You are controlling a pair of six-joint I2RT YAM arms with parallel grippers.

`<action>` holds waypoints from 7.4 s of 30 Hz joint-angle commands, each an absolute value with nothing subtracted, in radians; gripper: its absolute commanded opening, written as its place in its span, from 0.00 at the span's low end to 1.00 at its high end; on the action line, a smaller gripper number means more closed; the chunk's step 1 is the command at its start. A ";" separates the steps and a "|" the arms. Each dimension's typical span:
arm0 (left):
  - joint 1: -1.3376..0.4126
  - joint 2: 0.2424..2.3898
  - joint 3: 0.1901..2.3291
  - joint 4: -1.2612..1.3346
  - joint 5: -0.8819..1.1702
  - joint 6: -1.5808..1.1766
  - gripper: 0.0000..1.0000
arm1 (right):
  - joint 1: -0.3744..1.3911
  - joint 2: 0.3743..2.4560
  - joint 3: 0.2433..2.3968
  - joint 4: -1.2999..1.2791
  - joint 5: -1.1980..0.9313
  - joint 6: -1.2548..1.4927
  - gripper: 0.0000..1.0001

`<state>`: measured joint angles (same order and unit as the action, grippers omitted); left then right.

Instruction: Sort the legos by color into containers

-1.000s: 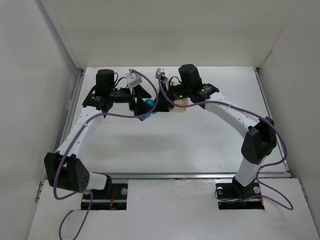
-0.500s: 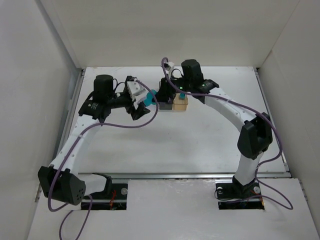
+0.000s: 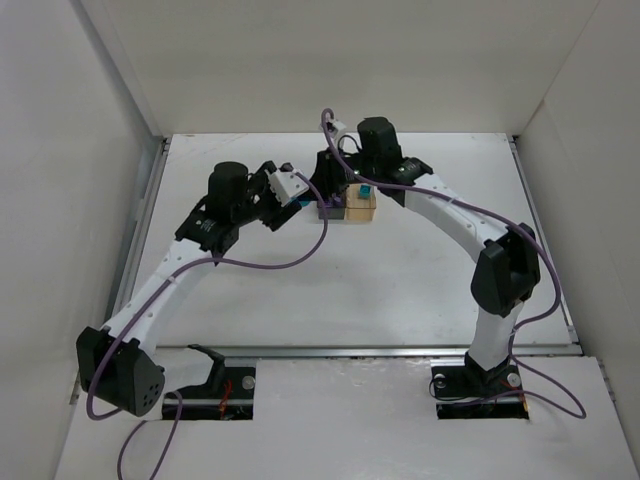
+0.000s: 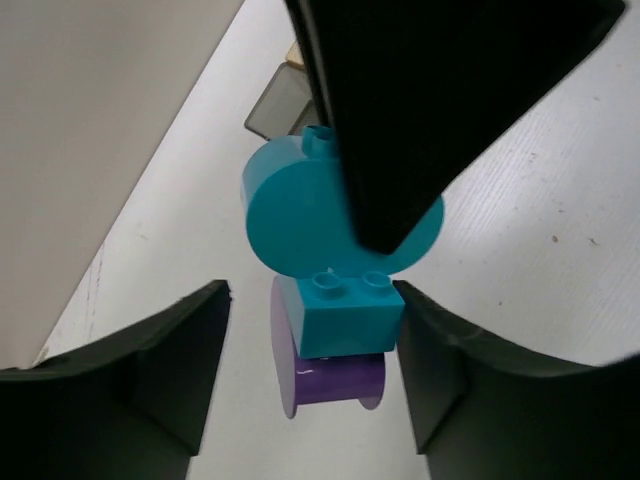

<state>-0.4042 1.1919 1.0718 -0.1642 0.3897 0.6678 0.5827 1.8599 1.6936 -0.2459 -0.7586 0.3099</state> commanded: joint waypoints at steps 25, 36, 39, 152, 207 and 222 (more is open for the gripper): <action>-0.407 1.197 0.965 -0.181 0.334 0.601 0.00 | 0.356 1.865 1.663 -0.202 -0.451 0.505 0.00; -0.407 1.206 0.965 -0.181 0.334 0.583 0.00 | 0.331 2.042 1.703 -0.412 -0.244 0.411 0.00; -0.407 1.206 0.974 -0.181 0.344 0.583 0.00 | 0.331 2.066 1.724 -0.436 -0.235 0.388 0.36; -0.278 1.284 1.127 -0.344 0.683 0.598 0.00 | 0.310 2.045 1.721 -0.293 -0.178 0.147 0.57; -0.502 2.062 1.719 0.068 0.170 0.037 0.70 | 0.209 2.031 1.451 -0.213 -0.064 0.408 0.67; -0.434 1.911 1.629 -0.058 0.031 0.080 0.71 | 0.228 1.985 1.391 -0.166 -0.152 0.459 0.63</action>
